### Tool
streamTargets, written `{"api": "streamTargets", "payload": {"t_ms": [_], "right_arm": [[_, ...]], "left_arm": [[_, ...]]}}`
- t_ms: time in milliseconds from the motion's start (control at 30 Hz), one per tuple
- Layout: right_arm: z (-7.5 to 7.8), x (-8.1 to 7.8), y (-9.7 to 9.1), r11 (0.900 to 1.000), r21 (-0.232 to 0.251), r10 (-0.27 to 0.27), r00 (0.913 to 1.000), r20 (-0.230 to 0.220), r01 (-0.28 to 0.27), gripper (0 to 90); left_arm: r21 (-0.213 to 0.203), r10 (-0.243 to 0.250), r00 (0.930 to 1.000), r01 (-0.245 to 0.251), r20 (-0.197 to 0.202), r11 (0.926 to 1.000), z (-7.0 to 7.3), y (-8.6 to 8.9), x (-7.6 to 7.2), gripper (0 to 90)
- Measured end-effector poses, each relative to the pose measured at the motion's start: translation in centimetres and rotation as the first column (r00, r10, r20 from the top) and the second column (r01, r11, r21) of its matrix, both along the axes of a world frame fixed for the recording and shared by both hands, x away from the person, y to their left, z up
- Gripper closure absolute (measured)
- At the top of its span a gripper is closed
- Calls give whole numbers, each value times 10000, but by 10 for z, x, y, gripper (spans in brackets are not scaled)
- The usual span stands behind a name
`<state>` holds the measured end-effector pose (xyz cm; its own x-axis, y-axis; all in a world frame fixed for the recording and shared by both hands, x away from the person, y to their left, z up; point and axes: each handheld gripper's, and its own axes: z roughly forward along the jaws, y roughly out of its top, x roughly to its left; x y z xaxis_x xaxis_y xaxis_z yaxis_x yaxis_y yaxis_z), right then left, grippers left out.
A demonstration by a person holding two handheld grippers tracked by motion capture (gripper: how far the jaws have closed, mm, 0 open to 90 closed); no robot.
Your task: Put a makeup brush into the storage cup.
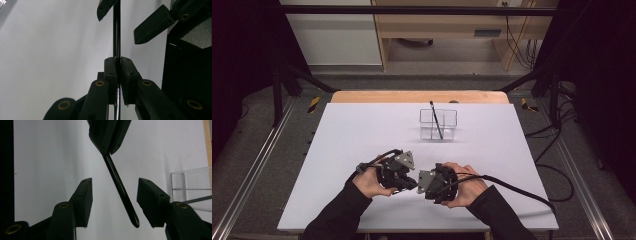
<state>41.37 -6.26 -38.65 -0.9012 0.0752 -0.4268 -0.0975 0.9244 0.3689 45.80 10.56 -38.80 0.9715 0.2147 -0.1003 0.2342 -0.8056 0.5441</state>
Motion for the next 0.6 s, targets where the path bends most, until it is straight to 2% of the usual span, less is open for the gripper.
{"api": "streamTargets", "payload": {"t_ms": [333,600], "right_arm": [[-4,-2,6,9957,-695,633,9972,395,-605,601],[-8,-4,10,9899,-1145,907,9939,627,-831,688]], "left_arm": [[175,-209,9998,210,-62,9996,0,-3,0,834],[253,-271,9995,275,-146,9993,-1,-6,-1,835]]}}
